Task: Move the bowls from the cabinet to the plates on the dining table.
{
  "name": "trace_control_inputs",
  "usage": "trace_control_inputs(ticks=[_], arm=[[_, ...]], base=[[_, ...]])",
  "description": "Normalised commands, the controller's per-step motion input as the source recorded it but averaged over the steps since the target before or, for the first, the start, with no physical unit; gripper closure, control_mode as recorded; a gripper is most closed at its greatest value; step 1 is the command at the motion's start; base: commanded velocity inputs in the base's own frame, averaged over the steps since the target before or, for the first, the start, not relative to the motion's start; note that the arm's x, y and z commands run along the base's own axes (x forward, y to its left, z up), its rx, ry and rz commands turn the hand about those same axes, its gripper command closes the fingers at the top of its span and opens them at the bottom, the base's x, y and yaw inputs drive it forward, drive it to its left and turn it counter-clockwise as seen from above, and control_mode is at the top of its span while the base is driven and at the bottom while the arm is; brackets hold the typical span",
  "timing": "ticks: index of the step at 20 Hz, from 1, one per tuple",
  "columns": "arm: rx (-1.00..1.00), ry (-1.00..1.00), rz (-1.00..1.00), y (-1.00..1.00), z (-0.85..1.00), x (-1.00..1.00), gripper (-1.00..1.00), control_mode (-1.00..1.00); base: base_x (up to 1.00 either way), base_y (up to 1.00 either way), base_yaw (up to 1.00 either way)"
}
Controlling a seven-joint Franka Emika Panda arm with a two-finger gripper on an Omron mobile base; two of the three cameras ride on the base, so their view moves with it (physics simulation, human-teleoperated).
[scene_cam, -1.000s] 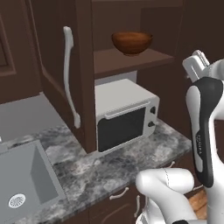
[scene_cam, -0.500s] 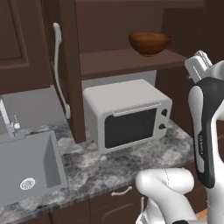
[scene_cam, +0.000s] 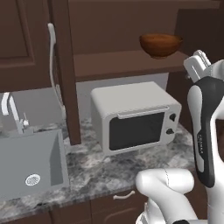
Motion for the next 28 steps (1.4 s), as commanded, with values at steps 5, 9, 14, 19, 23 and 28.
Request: trace_control_inputs(ticks=[5,9,14,19,23,28], arm=[[0.00,0.00,0.00,0.00,0.00,0.00,-1.00,1.00],[0.00,0.00,0.00,0.00,0.00,0.00,-1.00,1.00],[0.00,0.00,0.00,0.00,0.00,0.00,-1.00,1.00],[0.00,0.00,0.00,0.00,0.00,0.00,-1.00,1.00],[0.00,0.00,0.00,0.00,0.00,0.00,-1.00,1.00],[0.00,0.00,0.00,0.00,0.00,0.00,-1.00,1.00]], base=[[0.83,-0.23,0.26],[0.49,-0.75,0.15],[0.27,-0.83,0.03],[0.96,-0.49,0.02],[1.00,-0.16,0.11],[0.39,0.24,-0.40]])
